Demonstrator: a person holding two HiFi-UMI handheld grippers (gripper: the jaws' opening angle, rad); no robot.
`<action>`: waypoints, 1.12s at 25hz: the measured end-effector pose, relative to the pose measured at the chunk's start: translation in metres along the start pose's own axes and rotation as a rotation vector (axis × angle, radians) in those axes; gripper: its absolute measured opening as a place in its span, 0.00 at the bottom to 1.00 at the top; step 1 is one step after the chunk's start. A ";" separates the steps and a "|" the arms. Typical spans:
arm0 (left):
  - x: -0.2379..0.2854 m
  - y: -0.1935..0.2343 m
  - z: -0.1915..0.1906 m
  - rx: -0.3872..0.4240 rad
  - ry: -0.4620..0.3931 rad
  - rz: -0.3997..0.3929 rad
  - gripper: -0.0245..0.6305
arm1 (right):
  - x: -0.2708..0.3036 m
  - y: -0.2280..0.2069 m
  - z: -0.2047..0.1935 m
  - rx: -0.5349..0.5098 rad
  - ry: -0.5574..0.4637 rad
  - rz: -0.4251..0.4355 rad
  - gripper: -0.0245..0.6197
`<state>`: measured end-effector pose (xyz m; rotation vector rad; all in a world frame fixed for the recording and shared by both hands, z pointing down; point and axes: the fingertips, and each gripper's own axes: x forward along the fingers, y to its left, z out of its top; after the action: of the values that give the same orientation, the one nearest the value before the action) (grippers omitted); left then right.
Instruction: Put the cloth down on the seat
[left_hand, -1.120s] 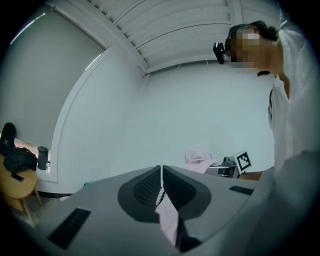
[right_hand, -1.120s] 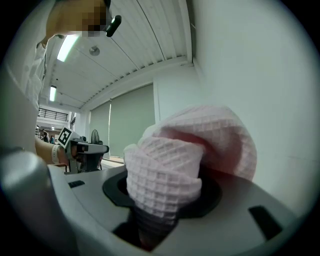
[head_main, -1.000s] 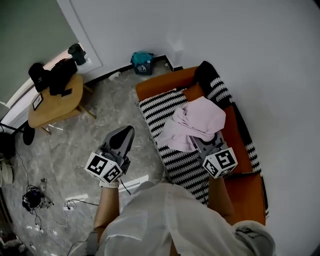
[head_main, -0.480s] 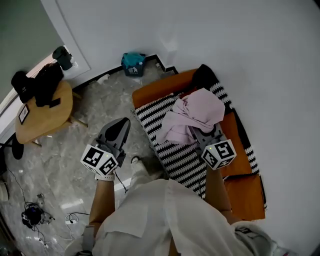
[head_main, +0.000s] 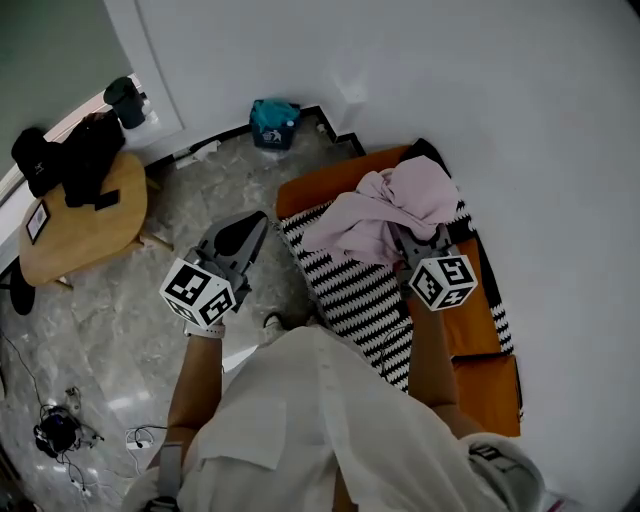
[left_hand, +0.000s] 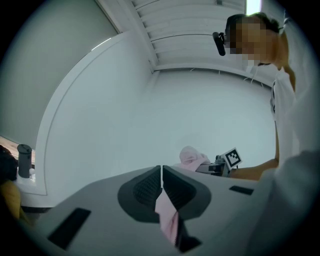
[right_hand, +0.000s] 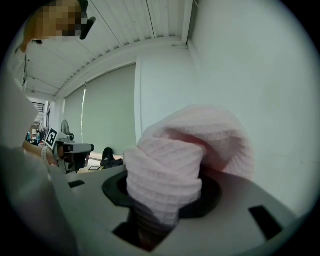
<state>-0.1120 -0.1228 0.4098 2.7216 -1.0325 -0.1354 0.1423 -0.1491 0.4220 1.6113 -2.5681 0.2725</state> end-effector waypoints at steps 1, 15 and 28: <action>0.003 -0.005 -0.006 0.005 0.000 0.002 0.07 | -0.002 -0.006 -0.008 0.005 0.003 0.001 0.35; 0.052 0.161 -0.001 -0.094 0.057 0.115 0.07 | 0.201 -0.021 -0.078 0.034 0.297 0.061 0.35; 0.152 0.236 -0.090 -0.172 0.130 0.189 0.07 | 0.341 -0.081 -0.220 0.063 0.492 0.150 0.36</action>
<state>-0.1356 -0.3789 0.5536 2.4311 -1.1746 -0.0144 0.0637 -0.4394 0.7058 1.1794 -2.3091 0.6748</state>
